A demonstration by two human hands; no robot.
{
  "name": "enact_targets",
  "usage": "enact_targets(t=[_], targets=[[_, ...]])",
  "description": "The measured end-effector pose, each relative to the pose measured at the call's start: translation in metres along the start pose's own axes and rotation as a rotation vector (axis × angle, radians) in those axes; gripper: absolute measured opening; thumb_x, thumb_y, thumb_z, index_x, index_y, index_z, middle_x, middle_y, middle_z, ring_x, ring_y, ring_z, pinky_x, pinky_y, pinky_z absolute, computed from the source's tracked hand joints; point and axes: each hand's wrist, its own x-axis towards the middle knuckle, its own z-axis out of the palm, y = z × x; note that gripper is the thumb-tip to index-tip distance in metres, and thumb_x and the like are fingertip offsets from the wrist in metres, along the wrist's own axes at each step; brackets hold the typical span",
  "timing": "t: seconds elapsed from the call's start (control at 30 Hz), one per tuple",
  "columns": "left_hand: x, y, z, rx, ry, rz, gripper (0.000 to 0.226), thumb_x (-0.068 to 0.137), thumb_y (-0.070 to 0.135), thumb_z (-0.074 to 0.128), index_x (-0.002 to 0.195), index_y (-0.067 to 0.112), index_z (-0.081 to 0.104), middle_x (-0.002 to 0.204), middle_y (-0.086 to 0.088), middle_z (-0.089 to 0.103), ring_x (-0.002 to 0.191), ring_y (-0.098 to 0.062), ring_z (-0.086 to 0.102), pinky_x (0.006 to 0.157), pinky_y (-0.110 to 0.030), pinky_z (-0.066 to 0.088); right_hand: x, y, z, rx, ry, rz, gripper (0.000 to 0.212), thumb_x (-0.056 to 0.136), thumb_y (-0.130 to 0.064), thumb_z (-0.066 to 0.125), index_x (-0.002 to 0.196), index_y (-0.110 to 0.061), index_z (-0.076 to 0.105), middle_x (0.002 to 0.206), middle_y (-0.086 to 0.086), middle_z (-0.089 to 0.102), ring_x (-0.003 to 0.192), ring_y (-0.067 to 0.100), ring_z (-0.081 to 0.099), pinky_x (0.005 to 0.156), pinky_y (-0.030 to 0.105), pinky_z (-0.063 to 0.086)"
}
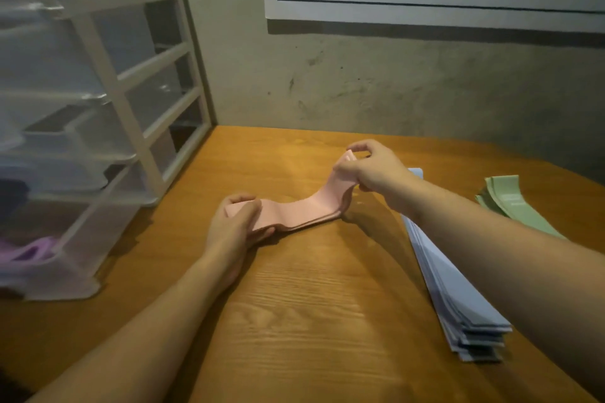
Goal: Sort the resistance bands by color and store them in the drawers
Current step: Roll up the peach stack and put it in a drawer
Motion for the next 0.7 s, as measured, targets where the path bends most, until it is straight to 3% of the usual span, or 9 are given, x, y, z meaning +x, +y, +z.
enact_targets(t=[0.17,0.27,0.37,0.5,0.6,0.7], targets=[[0.003,-0.002,0.000,-0.017,-0.035,0.016,0.028,0.097,-0.002,0.049,0.120,0.013,0.054,0.109,-0.018,0.058,0.063,-0.018,0.069,0.051,-0.026,0.058,-0.004,-0.022,0.029,-0.118,-0.080,-0.120,0.051,0.081,-0.026,0.082,0.125,-0.023,0.056,0.094,-0.004,0.054,0.083,0.015,0.058,0.064,0.028,0.049],[0.004,-0.004,-0.003,-0.043,-0.055,0.026,0.032,0.097,-0.003,0.051,0.125,0.014,0.052,0.114,-0.020,0.058,0.072,-0.023,0.070,0.059,-0.031,0.062,-0.008,-0.036,0.058,-0.268,-0.119,-0.222,0.055,0.081,-0.029,0.081,0.129,-0.026,0.054,0.098,-0.005,0.053,0.091,0.016,0.057,0.077,0.030,0.049],[0.004,-0.004,-0.005,-0.099,-0.105,0.009,0.035,0.098,-0.001,0.053,0.130,0.013,0.049,0.108,-0.020,0.066,0.078,-0.028,0.071,0.072,-0.043,0.062,-0.015,-0.042,0.087,-0.348,-0.188,-0.292,0.055,0.082,-0.028,0.078,0.131,-0.027,0.053,0.096,-0.006,0.055,0.091,0.016,0.056,0.074,0.028,0.042],[0.005,-0.006,-0.007,-0.138,-0.109,0.018,0.034,0.096,-0.006,0.048,0.126,0.010,0.050,0.102,-0.022,0.072,0.090,-0.031,0.073,0.077,-0.038,0.063,-0.025,-0.041,0.114,-0.399,-0.224,-0.329,0.052,0.084,-0.040,0.075,0.130,-0.028,0.055,0.103,-0.005,0.059,0.096,0.017,0.059,0.075,0.029,0.043],[0.008,-0.006,-0.010,-0.107,-0.102,0.014,0.020,0.101,0.009,0.048,0.120,0.010,0.055,0.106,-0.020,0.071,0.096,-0.030,0.073,0.083,-0.044,0.060,-0.031,-0.043,0.115,-0.367,-0.221,-0.322,0.048,0.088,-0.052,0.069,0.128,-0.028,0.057,0.099,-0.008,0.062,0.092,0.013,0.061,0.075,0.028,0.045],[0.009,-0.002,-0.012,-0.201,-0.127,-0.045,0.034,0.105,0.029,0.039,0.116,0.009,0.063,0.103,-0.014,0.074,0.095,-0.027,0.072,0.079,-0.039,0.058,-0.030,-0.043,0.111,-0.268,-0.231,-0.278,0.039,0.099,-0.045,0.053,0.133,-0.026,0.056,0.104,-0.005,0.067,0.093,0.014,0.064,0.080,0.031,0.050]])
